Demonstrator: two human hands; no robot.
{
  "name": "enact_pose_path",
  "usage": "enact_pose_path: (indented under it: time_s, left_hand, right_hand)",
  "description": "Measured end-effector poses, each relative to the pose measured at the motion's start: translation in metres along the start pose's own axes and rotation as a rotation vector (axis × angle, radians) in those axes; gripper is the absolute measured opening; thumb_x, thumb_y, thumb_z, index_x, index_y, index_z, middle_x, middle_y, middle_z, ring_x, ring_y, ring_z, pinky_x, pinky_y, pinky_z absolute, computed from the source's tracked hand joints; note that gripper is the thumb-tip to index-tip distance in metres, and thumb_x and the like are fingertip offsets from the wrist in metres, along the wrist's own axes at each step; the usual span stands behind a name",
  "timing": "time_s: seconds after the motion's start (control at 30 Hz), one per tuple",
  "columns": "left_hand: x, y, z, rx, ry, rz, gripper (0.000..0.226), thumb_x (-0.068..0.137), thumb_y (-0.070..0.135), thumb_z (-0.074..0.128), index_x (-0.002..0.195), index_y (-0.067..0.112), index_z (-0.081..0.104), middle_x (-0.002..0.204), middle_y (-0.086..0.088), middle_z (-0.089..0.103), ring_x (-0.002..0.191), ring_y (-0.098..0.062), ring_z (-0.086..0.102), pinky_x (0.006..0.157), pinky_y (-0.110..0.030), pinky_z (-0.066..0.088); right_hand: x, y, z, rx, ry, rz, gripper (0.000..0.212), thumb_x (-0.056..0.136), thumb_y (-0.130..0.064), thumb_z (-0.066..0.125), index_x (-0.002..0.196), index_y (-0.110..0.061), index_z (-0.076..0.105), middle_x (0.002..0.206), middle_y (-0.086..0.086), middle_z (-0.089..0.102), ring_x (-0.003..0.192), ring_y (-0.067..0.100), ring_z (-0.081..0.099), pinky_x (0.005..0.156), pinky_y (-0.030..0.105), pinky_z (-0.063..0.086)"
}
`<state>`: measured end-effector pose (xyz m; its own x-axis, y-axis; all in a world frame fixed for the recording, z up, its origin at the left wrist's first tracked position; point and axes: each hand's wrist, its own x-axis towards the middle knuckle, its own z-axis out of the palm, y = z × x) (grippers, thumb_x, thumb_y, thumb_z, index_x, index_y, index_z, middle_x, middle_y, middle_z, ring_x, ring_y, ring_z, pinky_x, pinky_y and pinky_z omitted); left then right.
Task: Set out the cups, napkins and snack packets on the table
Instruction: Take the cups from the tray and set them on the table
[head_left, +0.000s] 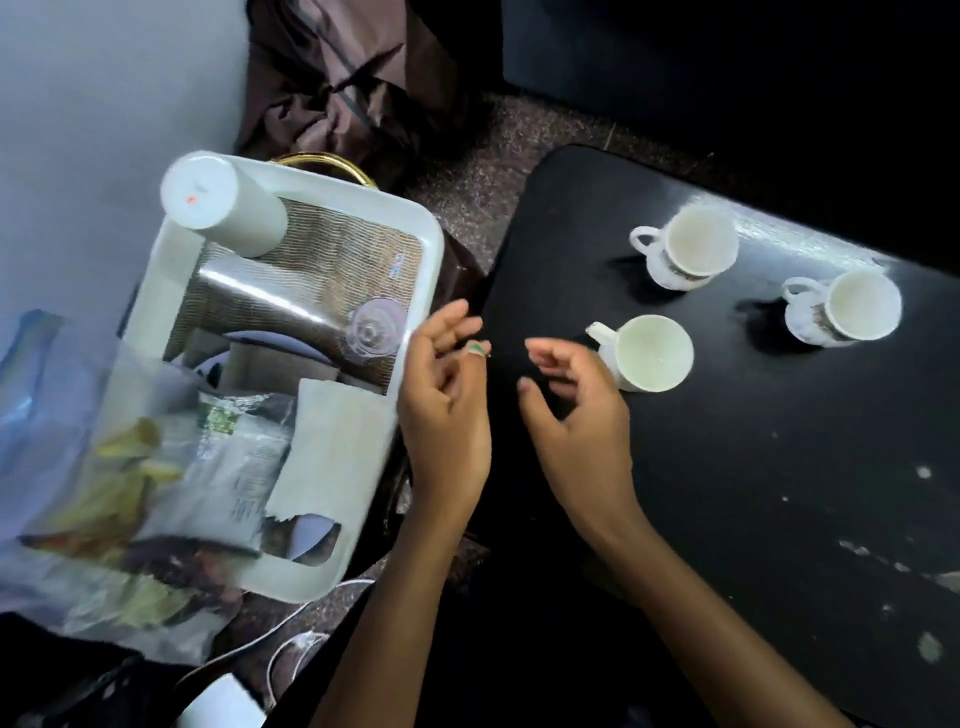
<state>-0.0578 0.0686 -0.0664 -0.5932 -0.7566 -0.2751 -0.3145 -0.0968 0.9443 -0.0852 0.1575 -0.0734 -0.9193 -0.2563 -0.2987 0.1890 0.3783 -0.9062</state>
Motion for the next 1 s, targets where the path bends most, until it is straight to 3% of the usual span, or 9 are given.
enact_pose_path:
  time_s: [0.13,0.23,0.33,0.43,0.57,0.67,0.73,0.87,1.0]
  left_hand:
    - [0.040,0.025,-0.030,-0.025,0.179,0.047,0.031,0.090,0.002,0.047,0.113,0.021,0.056,0.113,0.000,0.063,0.102,-0.013,0.063,0.084,-0.020,0.049]
    - [0.066,0.033,-0.047,-0.059,0.308,0.042,0.031,0.090,0.003,0.049,0.117,0.018,0.054,0.118,0.002,0.060,0.092,0.008,0.057,0.082,-0.013,0.046]
    - [0.092,0.034,-0.062,-0.088,0.459,-0.018,0.039,0.090,0.006,0.050,0.127,0.014,0.049,0.127,0.002,0.056,0.086,0.017,0.051,0.073,-0.001,0.039]
    - [0.116,0.033,-0.078,-0.075,0.534,-0.085,0.046,0.091,0.008,0.049,0.136,0.011,0.041,0.136,-0.003,0.048,0.095,0.004,0.050,0.066,0.006,0.034]
    - [0.138,0.031,-0.093,-0.001,0.481,-0.211,0.056,0.092,0.013,0.048,0.145,0.011,0.029,0.148,-0.007,0.038,0.131,-0.015,0.041,0.101,-0.018,0.032]
    - [0.145,0.026,-0.100,0.067,0.389,-0.280,0.059,0.091,0.016,0.050,0.146,0.011,0.028,0.148,-0.009,0.040,0.136,-0.021,0.037,0.112,-0.030,0.026]
    - [0.148,0.024,-0.104,0.057,0.291,-0.285,0.062,0.090,0.014,0.051,0.147,0.014,0.026,0.145,-0.007,0.046,0.130,-0.019,0.044,0.107,-0.030,0.033]
    - [0.147,0.020,-0.112,-0.020,0.202,-0.250,0.061,0.087,0.005,0.052,0.143,0.016,0.032,0.133,-0.005,0.058,0.114,-0.017,0.058,0.095,-0.028,0.045]
    - [0.136,0.018,-0.115,-0.098,0.170,-0.266,0.057,0.081,0.019,0.055,0.136,0.020,0.040,0.126,-0.003,0.061,0.102,-0.010,0.056,0.084,-0.028,0.040]
  right_hand:
    - [0.035,-0.046,0.043,0.033,-0.088,-0.122,0.026,0.084,-0.006,0.060,0.109,-0.013,0.062,0.109,0.001,0.063,0.104,0.010,0.058,0.091,0.021,0.046]
    - [0.059,-0.069,0.076,0.013,-0.188,-0.192,0.027,0.085,-0.006,0.058,0.112,-0.009,0.061,0.110,0.003,0.063,0.105,0.012,0.057,0.090,0.023,0.045]
    - [0.078,-0.084,0.108,-0.014,-0.298,-0.212,0.031,0.086,-0.004,0.056,0.116,-0.006,0.060,0.110,0.006,0.062,0.101,0.014,0.056,0.092,0.028,0.045]
    - [0.090,-0.094,0.139,-0.082,-0.406,-0.223,0.036,0.086,-0.005,0.054,0.122,-0.006,0.056,0.117,0.008,0.060,0.107,0.019,0.054,0.096,0.035,0.043]
    - [0.099,-0.099,0.169,-0.171,-0.522,-0.239,0.052,0.089,-0.006,0.052,0.139,-0.006,0.039,0.141,0.014,0.046,0.130,0.025,0.042,0.106,0.032,0.033]
    - [0.102,-0.098,0.182,-0.209,-0.611,-0.234,0.064,0.091,-0.006,0.052,0.147,-0.006,0.022,0.153,0.011,0.030,0.142,0.022,0.027,0.113,0.029,0.024]
    - [0.101,-0.095,0.185,-0.209,-0.640,-0.225,0.071,0.091,-0.007,0.052,0.149,-0.007,0.013,0.158,0.009,0.020,0.145,0.019,0.019,0.116,0.028,0.017]
    - [0.097,-0.090,0.182,-0.107,-0.628,-0.165,0.075,0.084,0.006,0.047,0.150,-0.008,0.014,0.158,0.008,0.020,0.145,0.018,0.018,0.117,0.027,0.018]
    - [0.088,-0.089,0.176,0.067,-0.595,-0.058,0.077,0.077,0.011,0.045,0.148,-0.012,0.022,0.150,0.005,0.033,0.138,0.019,0.033,0.114,0.038,0.031]
